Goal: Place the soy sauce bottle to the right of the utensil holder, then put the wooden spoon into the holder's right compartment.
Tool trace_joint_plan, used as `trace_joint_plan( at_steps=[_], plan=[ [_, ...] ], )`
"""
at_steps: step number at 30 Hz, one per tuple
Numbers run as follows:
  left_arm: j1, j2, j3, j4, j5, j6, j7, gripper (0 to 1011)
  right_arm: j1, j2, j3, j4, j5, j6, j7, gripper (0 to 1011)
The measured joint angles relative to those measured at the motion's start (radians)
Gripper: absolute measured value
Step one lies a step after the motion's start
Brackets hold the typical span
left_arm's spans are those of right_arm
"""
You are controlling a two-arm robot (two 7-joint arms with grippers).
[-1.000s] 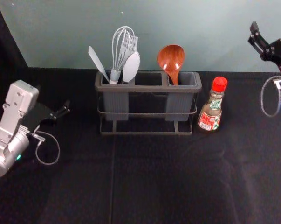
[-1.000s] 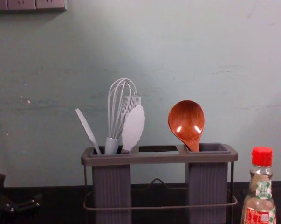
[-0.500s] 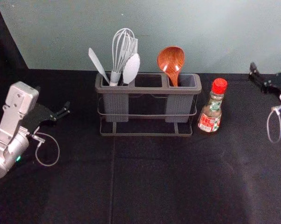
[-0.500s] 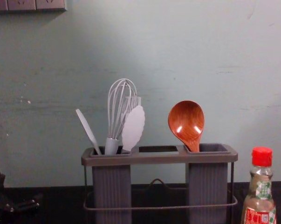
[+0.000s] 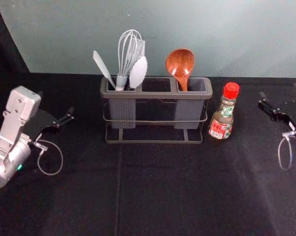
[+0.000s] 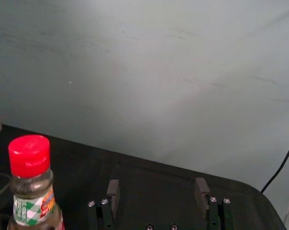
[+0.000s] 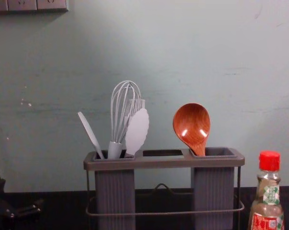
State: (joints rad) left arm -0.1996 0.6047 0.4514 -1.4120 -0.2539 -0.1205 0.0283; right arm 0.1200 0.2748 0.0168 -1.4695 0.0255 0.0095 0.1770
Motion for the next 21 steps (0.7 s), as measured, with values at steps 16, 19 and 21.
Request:
trace_joint_plan(
  at_steps=[16,19,21],
  plan=[
    [0.000,0.000,0.000,0.000,0.000,0.000,0.000,1011,0.010,0.006,-0.013,0.035,0.015,-0.024,0.034,1002],
    [0.000,0.000,0.000,0.000,0.000,0.000,0.000,1011,0.014,0.010,-0.017,0.041,0.020,-0.027,0.042,1003],
    [0.000,0.000,0.000,0.000,0.000,0.000,0.000,1011,0.016,0.010,-0.019,0.045,0.023,-0.029,0.044,1002]
  ],
)
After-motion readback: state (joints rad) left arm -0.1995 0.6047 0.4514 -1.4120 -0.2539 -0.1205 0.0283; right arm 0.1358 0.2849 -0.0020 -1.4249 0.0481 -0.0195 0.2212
